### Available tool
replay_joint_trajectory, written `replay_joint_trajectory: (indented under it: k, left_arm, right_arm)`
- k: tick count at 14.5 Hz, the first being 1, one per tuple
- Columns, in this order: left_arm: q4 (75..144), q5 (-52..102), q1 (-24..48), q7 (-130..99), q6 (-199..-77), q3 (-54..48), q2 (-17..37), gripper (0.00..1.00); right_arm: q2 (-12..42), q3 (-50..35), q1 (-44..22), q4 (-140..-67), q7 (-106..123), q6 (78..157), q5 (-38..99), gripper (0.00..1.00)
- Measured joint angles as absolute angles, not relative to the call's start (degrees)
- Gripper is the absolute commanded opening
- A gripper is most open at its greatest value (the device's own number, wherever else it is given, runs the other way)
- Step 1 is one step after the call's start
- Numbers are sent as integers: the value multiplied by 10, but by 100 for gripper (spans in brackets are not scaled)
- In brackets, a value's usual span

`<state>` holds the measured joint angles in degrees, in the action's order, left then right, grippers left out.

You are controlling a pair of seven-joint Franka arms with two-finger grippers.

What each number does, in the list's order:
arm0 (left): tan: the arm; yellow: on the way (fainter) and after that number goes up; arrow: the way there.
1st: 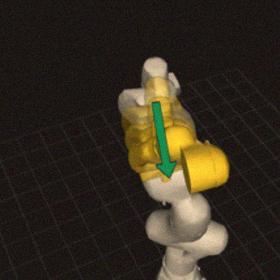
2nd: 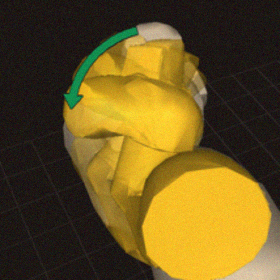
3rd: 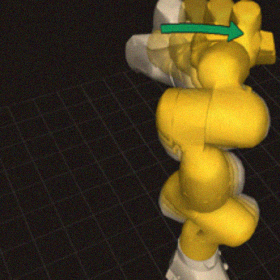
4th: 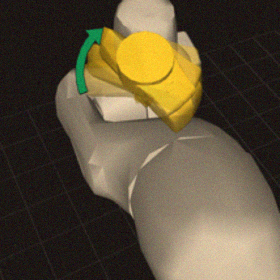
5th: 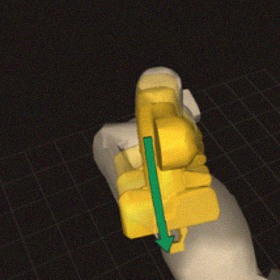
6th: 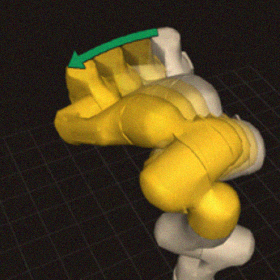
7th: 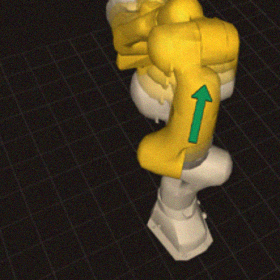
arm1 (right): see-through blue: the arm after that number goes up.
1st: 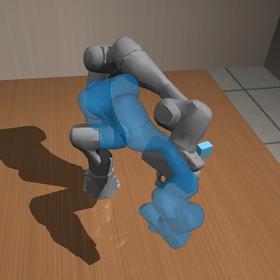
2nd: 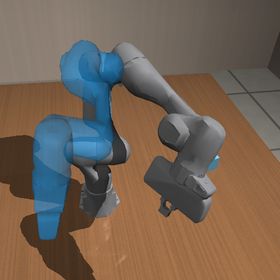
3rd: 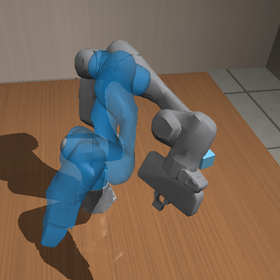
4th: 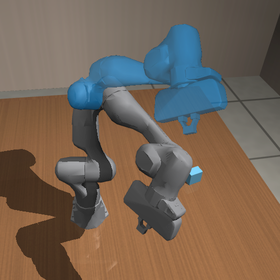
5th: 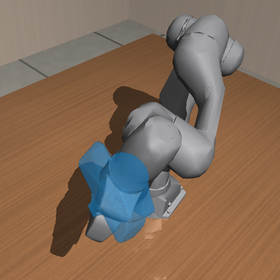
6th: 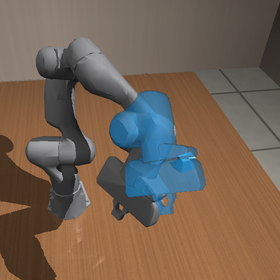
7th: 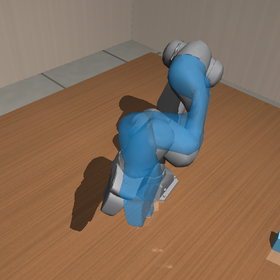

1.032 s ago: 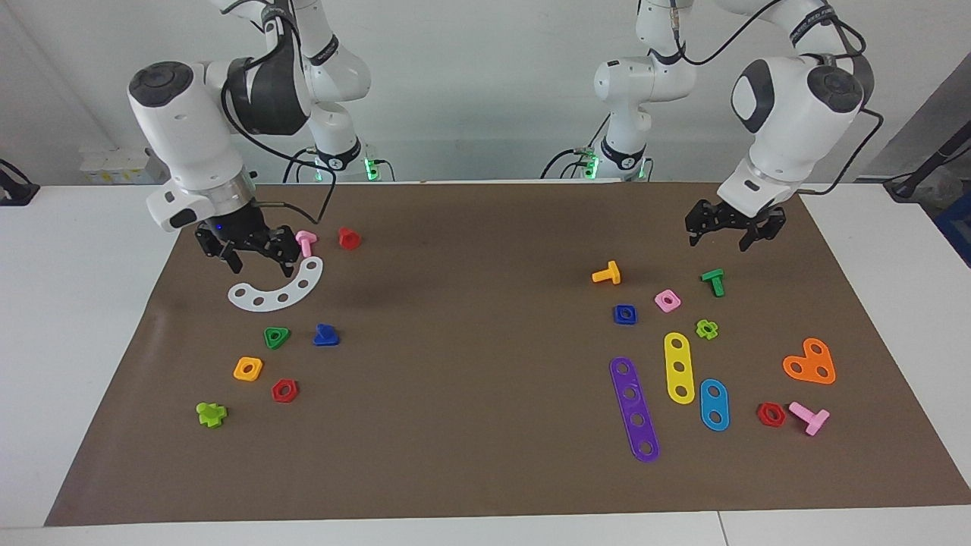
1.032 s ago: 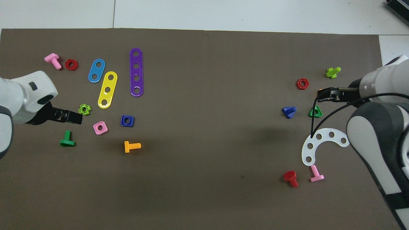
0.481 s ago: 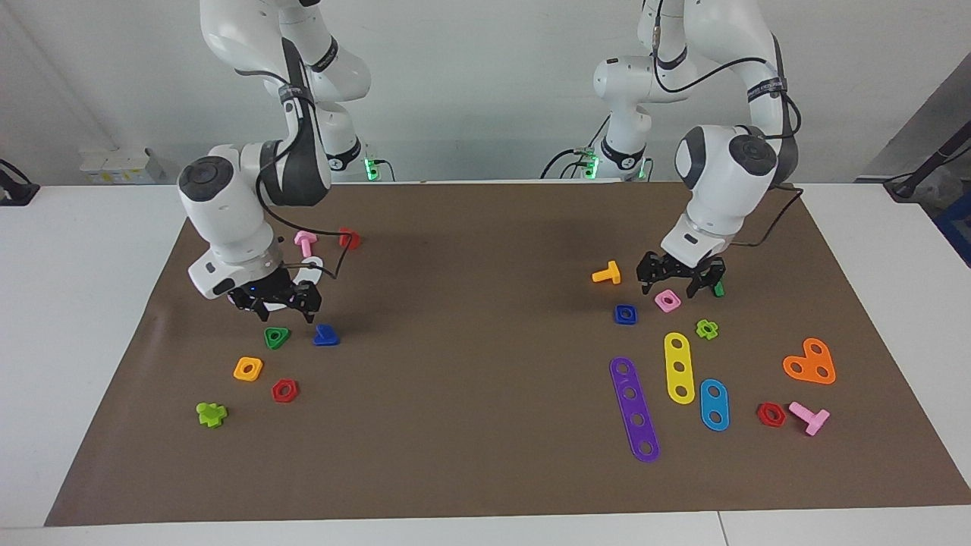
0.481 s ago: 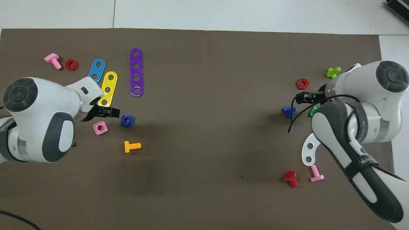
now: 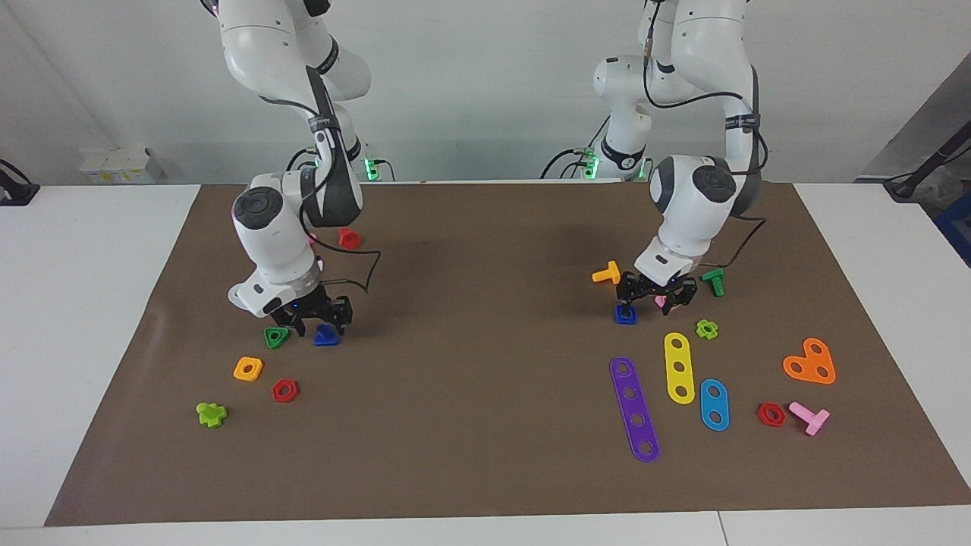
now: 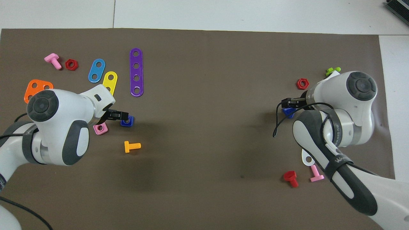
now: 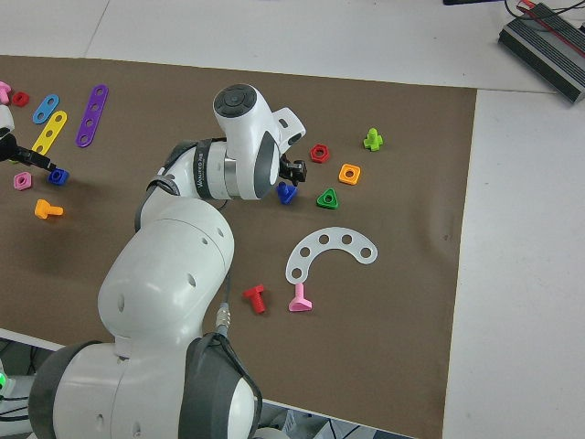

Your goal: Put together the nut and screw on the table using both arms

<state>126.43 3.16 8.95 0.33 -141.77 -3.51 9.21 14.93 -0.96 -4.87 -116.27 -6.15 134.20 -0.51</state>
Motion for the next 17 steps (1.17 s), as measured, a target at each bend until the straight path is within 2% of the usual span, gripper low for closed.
replay_joint_trajectory:
  k: [5,9,11,13,15,17]
  left_arm:
    - [1264,32,104,-21,-1445,-35,111,86]
    - [1265,32,111,-27,-1446,-34,120,77]
    - [1267,32,111,-27,-1443,-34,121,62]
    - [1267,32,111,-27,-1436,-33,120,54]
    - [1265,32,111,-27,-1422,-32,118,31]
    - [1263,32,111,-27,-1406,-32,114,3]
  right_arm:
    - [149,-8,-47,-1179,-51,1359,-5,55]
    - [149,-8,-45,-1183,-51,1366,-5,47]
    - [149,-8,-45,-1183,-51,1368,-5,40]
    - [149,-8,-44,-1183,-51,1369,-5,32]
    - [149,-8,-43,-1184,-51,1371,-5,25]
    - [149,-8,-43,-1184,-51,1371,-5,0]
